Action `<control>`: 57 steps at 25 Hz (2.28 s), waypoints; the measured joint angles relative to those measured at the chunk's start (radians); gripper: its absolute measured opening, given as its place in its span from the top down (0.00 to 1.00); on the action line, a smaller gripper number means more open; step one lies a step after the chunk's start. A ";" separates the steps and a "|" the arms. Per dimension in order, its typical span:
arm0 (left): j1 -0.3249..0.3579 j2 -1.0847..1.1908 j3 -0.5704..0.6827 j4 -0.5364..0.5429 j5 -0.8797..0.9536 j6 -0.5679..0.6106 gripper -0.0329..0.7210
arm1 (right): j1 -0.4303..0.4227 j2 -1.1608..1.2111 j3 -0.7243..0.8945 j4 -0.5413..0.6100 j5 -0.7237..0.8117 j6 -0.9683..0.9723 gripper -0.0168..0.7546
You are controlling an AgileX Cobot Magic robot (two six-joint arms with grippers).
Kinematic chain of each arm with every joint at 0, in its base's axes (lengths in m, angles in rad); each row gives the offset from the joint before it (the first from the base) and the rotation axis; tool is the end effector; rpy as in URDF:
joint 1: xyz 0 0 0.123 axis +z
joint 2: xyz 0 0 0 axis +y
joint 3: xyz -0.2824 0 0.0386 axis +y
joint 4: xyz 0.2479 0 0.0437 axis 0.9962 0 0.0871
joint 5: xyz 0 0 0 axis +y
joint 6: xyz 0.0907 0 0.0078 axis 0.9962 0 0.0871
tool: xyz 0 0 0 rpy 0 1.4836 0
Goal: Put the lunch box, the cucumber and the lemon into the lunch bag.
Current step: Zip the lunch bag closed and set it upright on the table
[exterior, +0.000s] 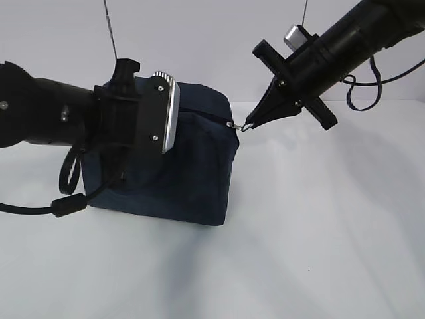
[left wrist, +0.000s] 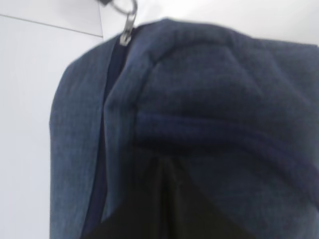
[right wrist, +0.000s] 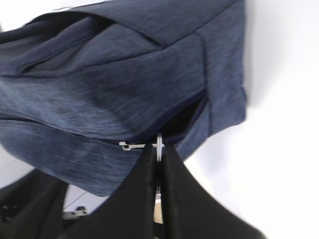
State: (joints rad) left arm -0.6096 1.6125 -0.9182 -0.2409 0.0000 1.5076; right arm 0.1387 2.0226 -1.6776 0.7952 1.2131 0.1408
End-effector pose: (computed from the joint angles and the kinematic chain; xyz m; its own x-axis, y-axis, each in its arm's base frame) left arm 0.2816 -0.1967 0.2265 0.4062 0.8801 -0.2459 0.6177 -0.0661 0.7836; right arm 0.4091 0.1186 0.2516 -0.9720 0.2134 0.0987 0.2221 0.6955 0.6833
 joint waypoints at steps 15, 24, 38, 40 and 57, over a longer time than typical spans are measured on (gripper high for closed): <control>0.017 0.000 0.000 0.000 0.000 0.000 0.97 | -0.030 0.081 -0.003 -0.062 0.001 -0.042 0.97; 0.017 0.000 0.000 -0.001 0.000 0.000 0.97 | -0.032 0.098 -0.003 0.062 0.001 -0.172 0.97; 0.079 0.000 0.000 -0.078 0.000 0.000 0.97 | -0.061 0.095 -0.003 0.164 0.000 -0.241 0.97; 0.080 0.002 0.000 -0.093 -0.016 0.000 0.97 | -0.063 0.095 -0.003 0.164 0.000 -0.241 0.97; 0.093 -0.115 0.000 -0.210 0.088 0.000 0.97 | -0.065 0.095 -0.003 0.141 0.000 -0.305 0.97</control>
State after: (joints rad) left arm -0.5165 1.4978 -0.9182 -0.4506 0.0879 1.5076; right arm 0.0739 2.1173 -1.6810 0.9365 1.2128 -0.1646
